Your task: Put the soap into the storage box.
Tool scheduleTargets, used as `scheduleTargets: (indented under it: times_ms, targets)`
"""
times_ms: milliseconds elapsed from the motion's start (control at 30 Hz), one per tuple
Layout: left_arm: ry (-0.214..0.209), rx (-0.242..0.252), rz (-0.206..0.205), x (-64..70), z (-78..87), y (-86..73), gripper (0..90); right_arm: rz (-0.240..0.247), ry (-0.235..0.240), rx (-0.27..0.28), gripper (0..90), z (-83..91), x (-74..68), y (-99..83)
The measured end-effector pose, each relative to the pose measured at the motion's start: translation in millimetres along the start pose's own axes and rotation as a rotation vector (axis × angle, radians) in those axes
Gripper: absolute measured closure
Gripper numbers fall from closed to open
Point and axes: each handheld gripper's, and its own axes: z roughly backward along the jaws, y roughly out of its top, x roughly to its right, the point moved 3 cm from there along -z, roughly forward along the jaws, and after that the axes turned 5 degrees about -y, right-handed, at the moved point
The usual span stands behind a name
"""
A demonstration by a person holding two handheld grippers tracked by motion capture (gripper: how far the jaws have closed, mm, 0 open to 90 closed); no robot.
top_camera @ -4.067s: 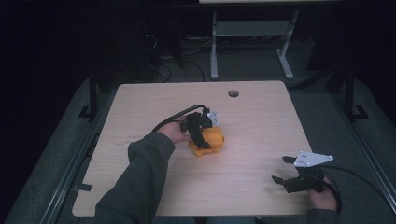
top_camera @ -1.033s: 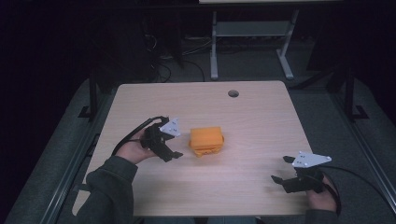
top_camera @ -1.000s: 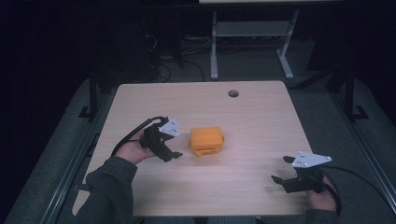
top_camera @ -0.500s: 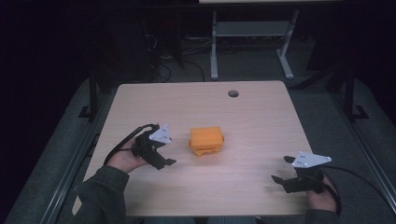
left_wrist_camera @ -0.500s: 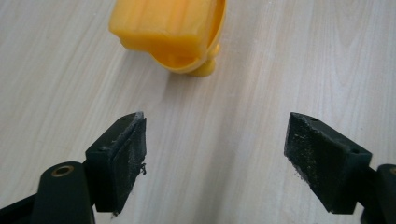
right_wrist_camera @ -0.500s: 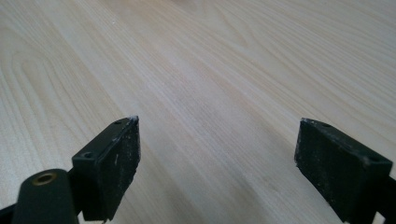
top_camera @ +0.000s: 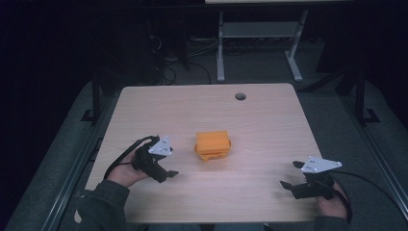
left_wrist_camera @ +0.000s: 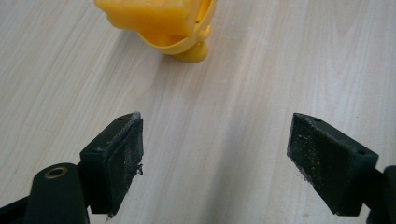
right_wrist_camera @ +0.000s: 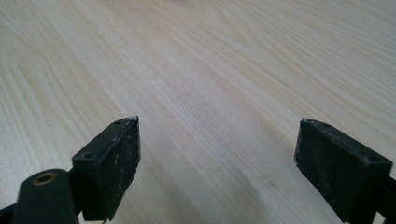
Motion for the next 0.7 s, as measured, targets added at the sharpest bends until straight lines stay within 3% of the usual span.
scheduleTargets:
  times_ms: [300, 700]
  targets:
    - [0.012, -0.006, -0.03, 11.8, 0.1, -5.1, 18.8, -0.005, -0.001, -0.005, 13.7, -0.2, -0.6, -0.8]
    - [0.024, -0.011, 0.028, 16.9, -7.0, -32.7, 18.6, 0.0, -0.002, -0.01, 13.7, -0.9, -0.8, -1.3]
